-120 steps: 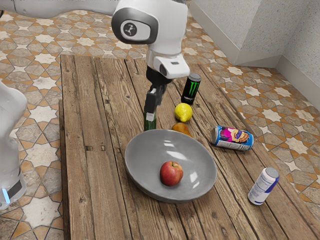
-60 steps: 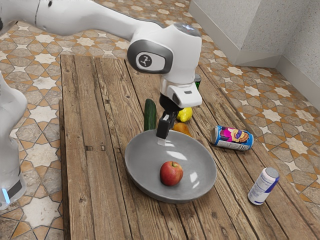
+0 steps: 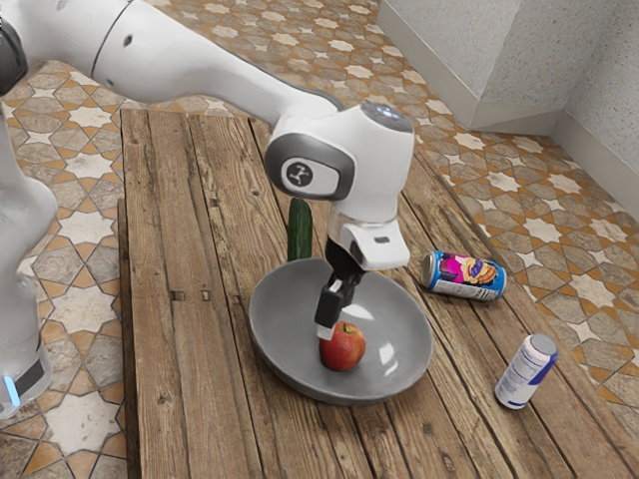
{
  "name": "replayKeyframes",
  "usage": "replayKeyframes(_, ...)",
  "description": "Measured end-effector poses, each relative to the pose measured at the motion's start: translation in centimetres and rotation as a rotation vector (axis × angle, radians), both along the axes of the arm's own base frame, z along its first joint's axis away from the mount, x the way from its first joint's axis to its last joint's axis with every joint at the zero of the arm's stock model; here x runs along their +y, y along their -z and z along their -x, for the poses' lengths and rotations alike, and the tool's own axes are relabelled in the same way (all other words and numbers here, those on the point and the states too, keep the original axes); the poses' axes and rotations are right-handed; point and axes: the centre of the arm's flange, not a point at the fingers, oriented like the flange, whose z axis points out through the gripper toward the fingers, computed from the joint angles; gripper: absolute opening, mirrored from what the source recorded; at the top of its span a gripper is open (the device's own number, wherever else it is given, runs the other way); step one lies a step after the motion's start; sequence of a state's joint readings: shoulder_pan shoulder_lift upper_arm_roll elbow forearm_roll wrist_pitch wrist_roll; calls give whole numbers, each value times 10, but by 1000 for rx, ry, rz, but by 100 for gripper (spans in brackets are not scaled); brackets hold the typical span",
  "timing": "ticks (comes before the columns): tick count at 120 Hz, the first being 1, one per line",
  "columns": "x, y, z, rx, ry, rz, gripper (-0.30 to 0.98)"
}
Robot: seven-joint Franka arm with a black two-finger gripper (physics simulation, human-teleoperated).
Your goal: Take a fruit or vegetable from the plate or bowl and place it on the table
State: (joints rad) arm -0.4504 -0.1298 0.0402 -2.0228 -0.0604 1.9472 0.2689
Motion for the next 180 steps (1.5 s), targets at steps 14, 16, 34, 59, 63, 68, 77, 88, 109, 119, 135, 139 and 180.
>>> replayKeyframes(14,-6,3,0,-2,9,5,69)
replayKeyframes(16,-5,3,-1,-4,6,6,69)
replayKeyframes(34,23,-6,-8,-19,-43,17,69)
replayKeyframes(59,26,-8,-4,-23,-42,20,69)
replayKeyframes(63,27,-9,-5,-25,-44,21,69)
replayKeyframes(68,29,-12,-8,-31,-49,23,69)
replayKeyframes(77,34,-16,-18,-41,-62,23,69)
replayKeyframes(88,33,-11,-25,-35,-64,16,69)
replayKeyframes(109,28,4,-32,-16,-60,6,69)
replayKeyframes(119,27,15,-30,1,-60,2,69)
replayKeyframes(135,27,31,-28,16,-63,4,69)
replayKeyframes(139,25,32,-29,15,-63,8,69)
replayKeyframes(180,10,52,-31,-18,-55,37,69)
